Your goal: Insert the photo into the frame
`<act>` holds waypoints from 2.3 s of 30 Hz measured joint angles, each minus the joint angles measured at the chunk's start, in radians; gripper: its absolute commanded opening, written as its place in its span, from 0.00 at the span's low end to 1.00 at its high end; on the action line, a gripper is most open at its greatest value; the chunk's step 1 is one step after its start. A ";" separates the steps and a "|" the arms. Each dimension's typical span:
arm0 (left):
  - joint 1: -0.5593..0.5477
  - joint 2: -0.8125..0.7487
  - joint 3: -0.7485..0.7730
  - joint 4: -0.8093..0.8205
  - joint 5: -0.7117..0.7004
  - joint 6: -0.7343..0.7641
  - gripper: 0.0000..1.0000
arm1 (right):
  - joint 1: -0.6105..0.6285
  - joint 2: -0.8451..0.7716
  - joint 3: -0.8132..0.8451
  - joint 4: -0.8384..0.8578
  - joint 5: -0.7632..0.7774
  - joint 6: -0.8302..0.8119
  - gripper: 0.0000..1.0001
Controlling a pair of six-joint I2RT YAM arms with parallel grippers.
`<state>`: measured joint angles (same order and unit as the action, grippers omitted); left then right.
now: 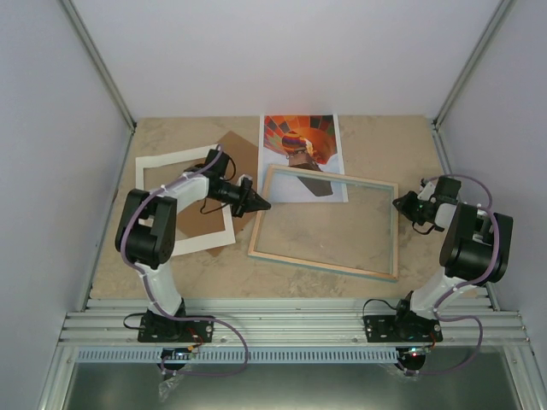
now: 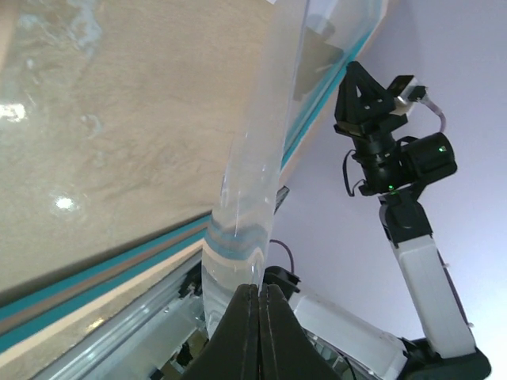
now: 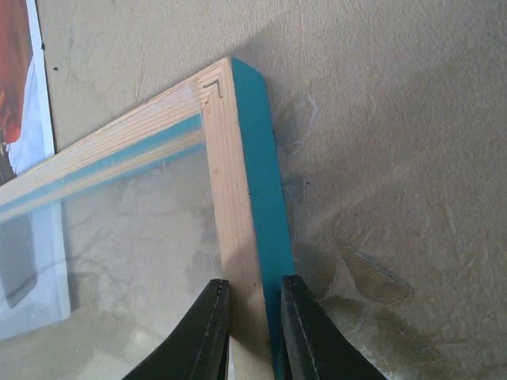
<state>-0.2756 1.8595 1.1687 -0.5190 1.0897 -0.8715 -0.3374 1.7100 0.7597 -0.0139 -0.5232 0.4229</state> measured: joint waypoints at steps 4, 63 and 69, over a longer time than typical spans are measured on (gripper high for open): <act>0.000 -0.032 -0.030 0.044 0.026 -0.049 0.00 | 0.000 0.000 0.000 0.000 0.000 0.000 0.01; 0.016 0.028 -0.042 0.139 0.027 -0.088 0.00 | -0.001 0.008 -0.004 0.022 -0.016 0.012 0.00; 0.012 0.031 -0.100 0.164 0.036 -0.119 0.00 | -0.002 0.008 -0.004 0.022 -0.018 0.008 0.00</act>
<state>-0.2638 1.8900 1.0683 -0.3546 1.1259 -0.9901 -0.3389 1.7184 0.7559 0.0078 -0.5407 0.4313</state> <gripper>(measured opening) 0.023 0.165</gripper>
